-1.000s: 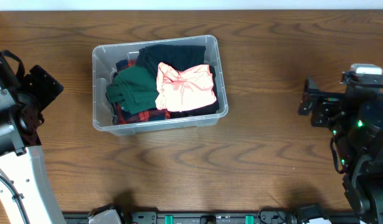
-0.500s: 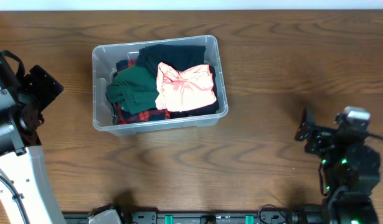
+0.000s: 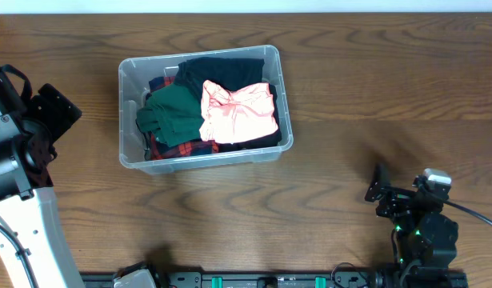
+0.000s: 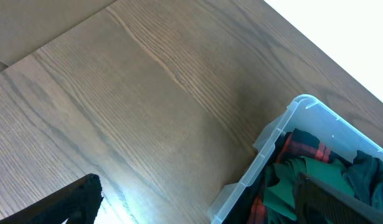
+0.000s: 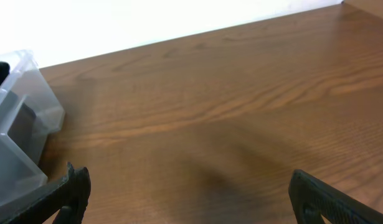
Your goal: Pack container
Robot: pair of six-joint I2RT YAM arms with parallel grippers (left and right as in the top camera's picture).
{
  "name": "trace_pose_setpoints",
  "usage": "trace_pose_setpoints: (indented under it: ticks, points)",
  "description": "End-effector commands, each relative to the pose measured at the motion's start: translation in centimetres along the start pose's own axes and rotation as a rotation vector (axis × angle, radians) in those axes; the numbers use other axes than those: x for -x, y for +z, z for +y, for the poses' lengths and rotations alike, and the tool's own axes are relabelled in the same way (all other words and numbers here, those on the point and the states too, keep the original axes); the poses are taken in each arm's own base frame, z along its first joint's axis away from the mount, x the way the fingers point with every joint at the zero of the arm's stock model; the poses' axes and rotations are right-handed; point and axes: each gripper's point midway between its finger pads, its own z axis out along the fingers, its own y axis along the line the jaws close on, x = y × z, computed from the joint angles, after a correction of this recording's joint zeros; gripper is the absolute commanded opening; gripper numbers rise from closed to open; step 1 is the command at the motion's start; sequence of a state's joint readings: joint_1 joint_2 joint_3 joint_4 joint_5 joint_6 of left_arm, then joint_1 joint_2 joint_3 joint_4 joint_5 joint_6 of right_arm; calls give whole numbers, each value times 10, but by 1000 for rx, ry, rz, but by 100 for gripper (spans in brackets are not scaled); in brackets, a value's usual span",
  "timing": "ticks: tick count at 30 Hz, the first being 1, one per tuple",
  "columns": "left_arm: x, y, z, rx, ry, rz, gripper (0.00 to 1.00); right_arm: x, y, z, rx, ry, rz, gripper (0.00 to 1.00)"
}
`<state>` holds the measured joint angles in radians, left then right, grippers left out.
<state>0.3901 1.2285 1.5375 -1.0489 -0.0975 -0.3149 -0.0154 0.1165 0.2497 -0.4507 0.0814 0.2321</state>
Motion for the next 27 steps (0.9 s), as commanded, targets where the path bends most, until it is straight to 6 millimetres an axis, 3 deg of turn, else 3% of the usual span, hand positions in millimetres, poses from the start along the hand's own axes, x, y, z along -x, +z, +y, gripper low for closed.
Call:
trace_pose_setpoints:
  ticks: [1, 13, 27]
  points:
    - [4, -2, 2, 11, -9, -13, 98, -9, 2, -3, -1, 20, -4, 99]
    - [4, -2, 2, 11, -9, -13, 98, -30, 9, -9, -13, 20, -1, 99]
    - [4, -2, 2, 11, -9, -13, 98, -29, 9, -9, -13, 20, -4, 99]
